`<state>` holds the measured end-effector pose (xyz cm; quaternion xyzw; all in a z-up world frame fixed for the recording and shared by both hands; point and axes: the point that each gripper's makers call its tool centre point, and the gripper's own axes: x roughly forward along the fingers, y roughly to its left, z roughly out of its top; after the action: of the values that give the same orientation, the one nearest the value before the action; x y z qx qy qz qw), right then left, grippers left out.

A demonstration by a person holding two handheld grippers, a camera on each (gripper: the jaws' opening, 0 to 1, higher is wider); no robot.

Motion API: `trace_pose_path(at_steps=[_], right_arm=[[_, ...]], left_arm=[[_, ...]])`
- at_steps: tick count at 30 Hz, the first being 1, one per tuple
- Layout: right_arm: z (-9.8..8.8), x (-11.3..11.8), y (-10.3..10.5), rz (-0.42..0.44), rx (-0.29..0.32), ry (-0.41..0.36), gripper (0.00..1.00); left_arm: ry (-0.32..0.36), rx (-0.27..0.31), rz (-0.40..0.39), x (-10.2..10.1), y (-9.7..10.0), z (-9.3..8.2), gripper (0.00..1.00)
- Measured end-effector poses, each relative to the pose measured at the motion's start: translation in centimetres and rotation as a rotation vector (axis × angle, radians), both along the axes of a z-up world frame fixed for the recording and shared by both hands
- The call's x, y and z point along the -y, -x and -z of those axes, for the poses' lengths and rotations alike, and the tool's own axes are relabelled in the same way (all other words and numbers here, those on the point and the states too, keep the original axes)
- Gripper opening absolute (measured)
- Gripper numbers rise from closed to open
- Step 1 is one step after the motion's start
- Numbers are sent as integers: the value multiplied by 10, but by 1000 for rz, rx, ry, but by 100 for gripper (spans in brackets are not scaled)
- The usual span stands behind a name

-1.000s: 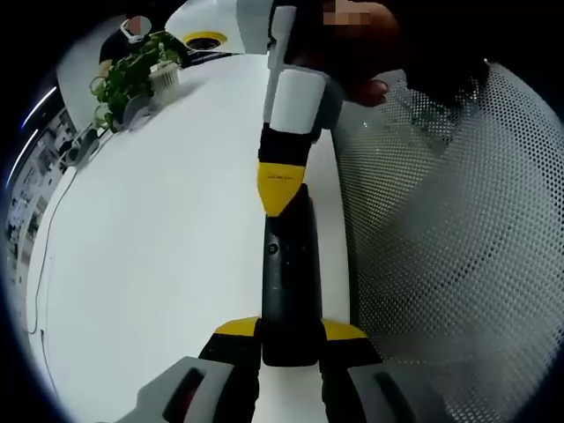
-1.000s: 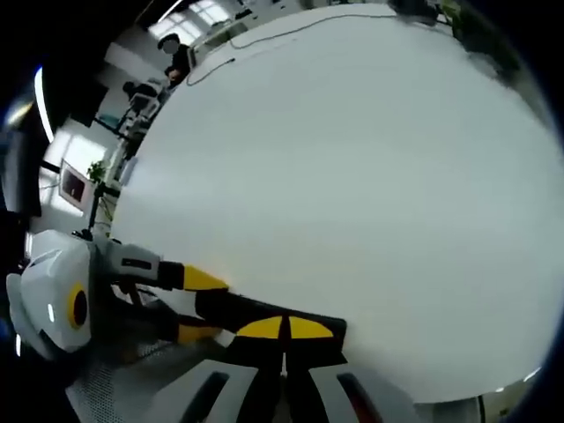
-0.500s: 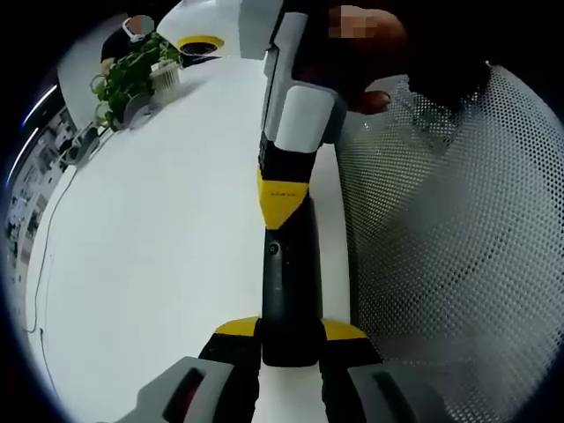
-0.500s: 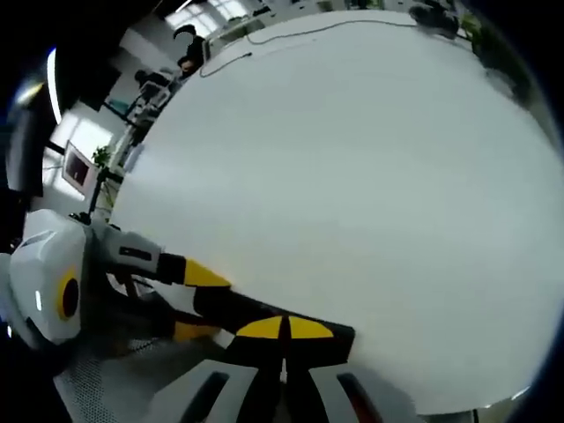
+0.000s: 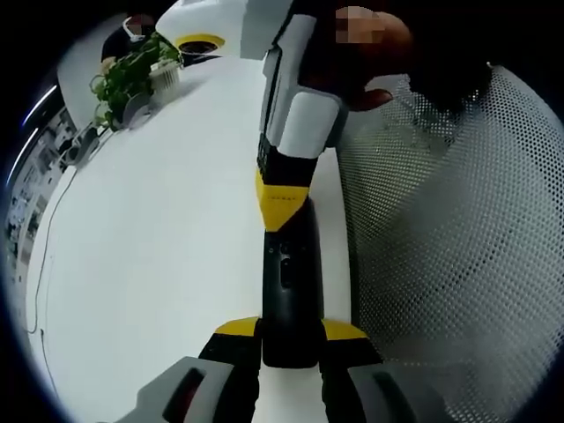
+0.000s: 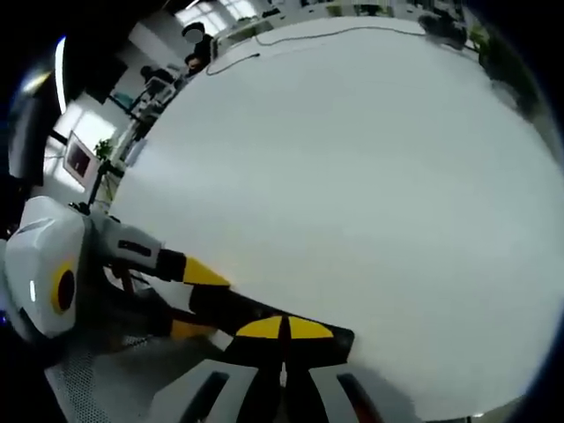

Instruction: Press the specified remote control buttons in sequence, fully releasing each button before pressing the next.

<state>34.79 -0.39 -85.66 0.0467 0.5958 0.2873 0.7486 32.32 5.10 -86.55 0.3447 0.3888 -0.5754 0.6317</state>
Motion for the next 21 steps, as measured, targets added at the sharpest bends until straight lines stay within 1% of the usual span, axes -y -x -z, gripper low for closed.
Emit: trace_pose_path(at_steps=[2,3,5,7,9,12,14,16,19,21], right_arm=[[0,0,-1,0,-5,3,0],[-1,-1,0,-23,8,11,0],[-1,-1,-2,-17,23,18,0],[-6,-1,-3,-20,32,8,0],[-10,-1,-5,5,29,-22,0],[-14,-1,-2,34,-8,-52,0],[-14,-1,-2,37,-10,-53,0],[-13,-1,0,30,-15,-46,0],[-12,-4,7,11,-45,-49,0],[-10,-6,9,0,-54,-44,0]], left_arm=[[-1,0,-3,0,0,0,25],[-2,0,-3,0,0,0,25],[-4,1,-1,0,0,0,25],[-4,3,0,0,0,0,25],[-2,2,-1,0,0,0,25],[-4,2,0,0,0,0,25],[-4,2,-1,0,0,0,25],[-5,3,1,0,0,0,25],[-5,3,2,0,0,0,25],[-4,2,1,0,0,0,25]])
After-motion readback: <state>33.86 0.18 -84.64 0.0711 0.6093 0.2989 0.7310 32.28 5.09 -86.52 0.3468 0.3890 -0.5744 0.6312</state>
